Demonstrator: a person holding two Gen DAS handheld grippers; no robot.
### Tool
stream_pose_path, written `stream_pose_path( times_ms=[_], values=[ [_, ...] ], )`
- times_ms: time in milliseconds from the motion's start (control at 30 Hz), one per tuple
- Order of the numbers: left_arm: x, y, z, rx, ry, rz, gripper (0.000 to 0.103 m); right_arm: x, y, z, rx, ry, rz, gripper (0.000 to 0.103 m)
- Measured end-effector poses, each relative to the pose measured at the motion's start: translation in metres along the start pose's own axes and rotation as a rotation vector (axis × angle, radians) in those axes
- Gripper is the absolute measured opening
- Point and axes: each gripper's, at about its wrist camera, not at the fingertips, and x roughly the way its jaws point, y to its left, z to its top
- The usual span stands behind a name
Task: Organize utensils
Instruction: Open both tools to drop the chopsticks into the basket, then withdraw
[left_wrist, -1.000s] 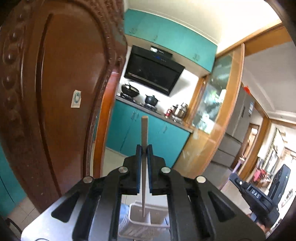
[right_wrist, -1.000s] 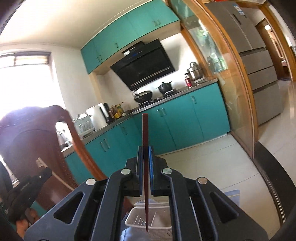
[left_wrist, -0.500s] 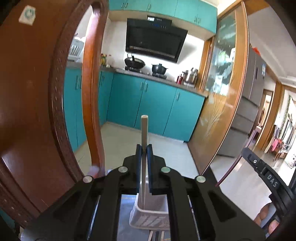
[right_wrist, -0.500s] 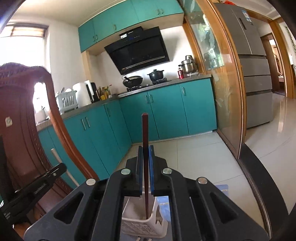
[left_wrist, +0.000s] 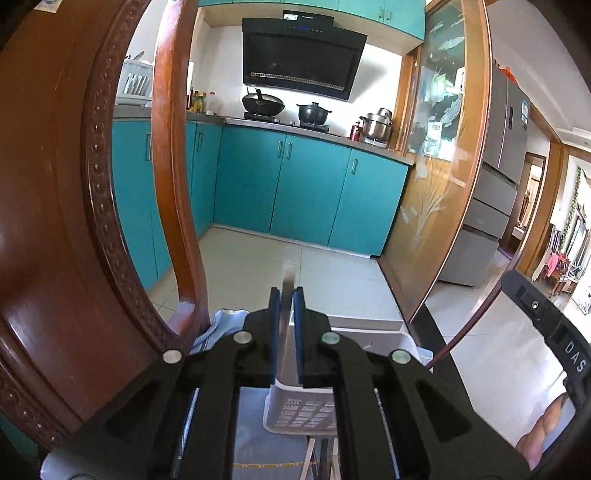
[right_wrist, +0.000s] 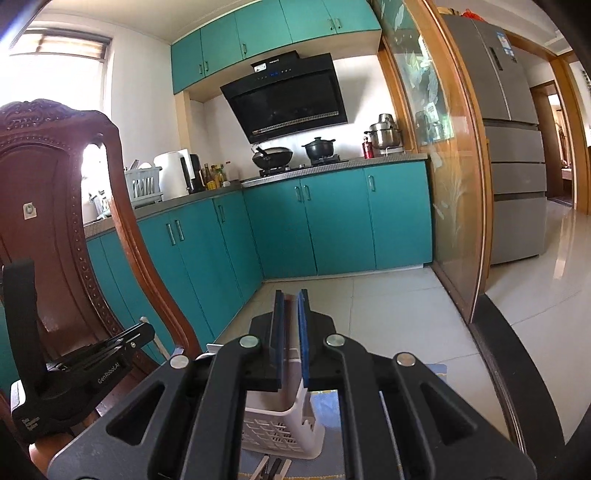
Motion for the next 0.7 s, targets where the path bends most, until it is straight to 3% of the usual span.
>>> stream_pose_path(
  times_ms=[133, 367, 467, 567, 633, 700],
  values=[
    [-0.007, 0.001, -0.004, 0.005, -0.014, 0.004, 0.007, -0.015, -0.002, 0.0, -0.009, -0.025, 0.0, 0.021],
    [-0.032, 0.011, -0.011, 0.01, -0.063, 0.017, 0.007, -0.064, -0.001, -0.022, -0.072, -0.015, 0.099, 0.022],
    [-0.045, 0.019, -0.017, 0.018, -0.083, 0.035, 0.013, -0.045, 0.01, -0.062, -0.163, 0.251, 0.149, 0.022],
    [-0.05, 0.024, -0.024, 0.022, -0.077, 0.043, 0.017, -0.005, 0.015, -0.133, -0.156, 0.639, 0.237, 0.022],
    [-0.049, 0.026, -0.032, 0.028, -0.054, 0.045, 0.018, 0.011, 0.018, -0.165, -0.187, 0.783, 0.188, 0.022],
    [-0.046, 0.026, -0.041, 0.041, -0.028, 0.053, 0.019, 0.02, 0.014, -0.184, -0.169, 0.847, 0.149, 0.022]
  ],
)
